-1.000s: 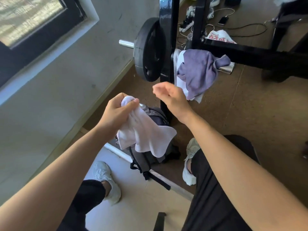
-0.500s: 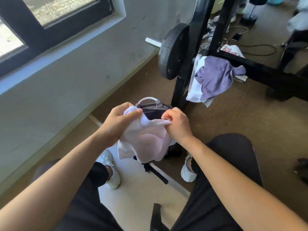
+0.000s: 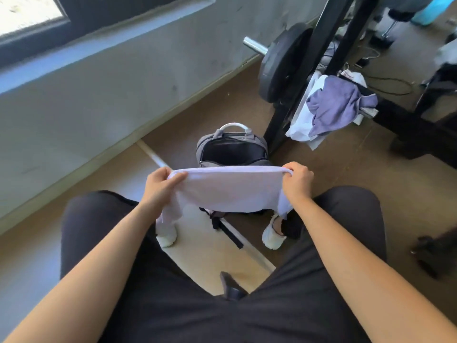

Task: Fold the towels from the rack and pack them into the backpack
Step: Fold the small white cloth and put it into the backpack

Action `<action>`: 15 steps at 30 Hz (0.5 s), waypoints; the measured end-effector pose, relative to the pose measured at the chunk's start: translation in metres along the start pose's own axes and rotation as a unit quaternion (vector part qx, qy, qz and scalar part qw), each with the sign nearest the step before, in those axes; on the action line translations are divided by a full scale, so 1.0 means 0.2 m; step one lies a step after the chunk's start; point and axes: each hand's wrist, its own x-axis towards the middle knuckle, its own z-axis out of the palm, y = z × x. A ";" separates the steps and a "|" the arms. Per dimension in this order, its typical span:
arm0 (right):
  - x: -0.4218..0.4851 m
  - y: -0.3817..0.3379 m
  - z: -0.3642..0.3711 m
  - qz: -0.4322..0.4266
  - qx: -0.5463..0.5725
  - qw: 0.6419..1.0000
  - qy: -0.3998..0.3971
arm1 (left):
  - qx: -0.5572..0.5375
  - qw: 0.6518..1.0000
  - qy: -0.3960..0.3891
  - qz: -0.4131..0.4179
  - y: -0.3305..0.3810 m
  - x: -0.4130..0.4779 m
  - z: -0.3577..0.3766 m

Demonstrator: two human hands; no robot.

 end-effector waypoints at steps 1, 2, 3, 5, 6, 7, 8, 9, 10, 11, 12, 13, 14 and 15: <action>0.01 0.02 0.00 0.037 0.026 0.999 0.001 | 0.050 0.999 0.007 0.019 -0.02 0.01 -0.01; 0.02 0.03 -0.01 0.071 0.045 0.996 0.000 | 0.098 0.995 0.019 0.029 -0.05 0.03 -0.03; 0.03 0.05 -0.02 0.095 0.059 0.994 -0.003 | 0.143 0.989 0.032 0.027 -0.07 0.04 -0.04; 0.05 0.06 -0.04 0.136 0.081 0.987 -0.016 | 0.200 0.979 0.052 0.004 -0.12 0.04 -0.07; 0.05 0.06 -0.05 0.155 0.094 0.983 -0.020 | 0.214 0.975 0.059 -0.010 -0.13 0.04 -0.08; 0.05 0.07 -0.06 0.167 0.111 0.980 -0.018 | 0.225 0.972 0.067 -0.023 -0.14 0.04 -0.08; 0.04 0.06 -0.08 0.172 0.124 0.977 -0.013 | 0.236 0.968 0.075 -0.032 -0.15 0.04 -0.08; 0.04 0.07 -0.08 0.174 0.137 0.975 -0.007 | 0.247 0.965 0.081 -0.040 -0.14 0.04 -0.08; 0.03 0.06 -0.09 0.186 0.151 0.971 -0.012 | 0.253 0.963 0.084 -0.048 -0.15 0.04 -0.08; 0.03 0.06 -0.08 0.198 0.170 0.965 -0.020 | 0.247 0.964 0.082 -0.057 -0.15 0.04 -0.07; 0.00 0.04 -0.09 0.216 0.187 0.957 -0.045 | 0.218 0.971 0.072 -0.063 -0.14 0.04 -0.06; -0.01 0.03 -0.08 0.231 0.195 0.949 -0.085 | 0.164 0.983 0.046 -0.075 -0.13 0.04 -0.05; -0.04 0.00 -0.08 0.244 0.193 0.941 -0.133 | 0.099 0.991 0.009 -0.089 -0.12 0.04 -0.03; -0.05 -0.01 -0.06 0.250 0.189 0.933 -0.175 | 0.044 0.992 -0.040 -0.109 -0.09 0.02 -0.02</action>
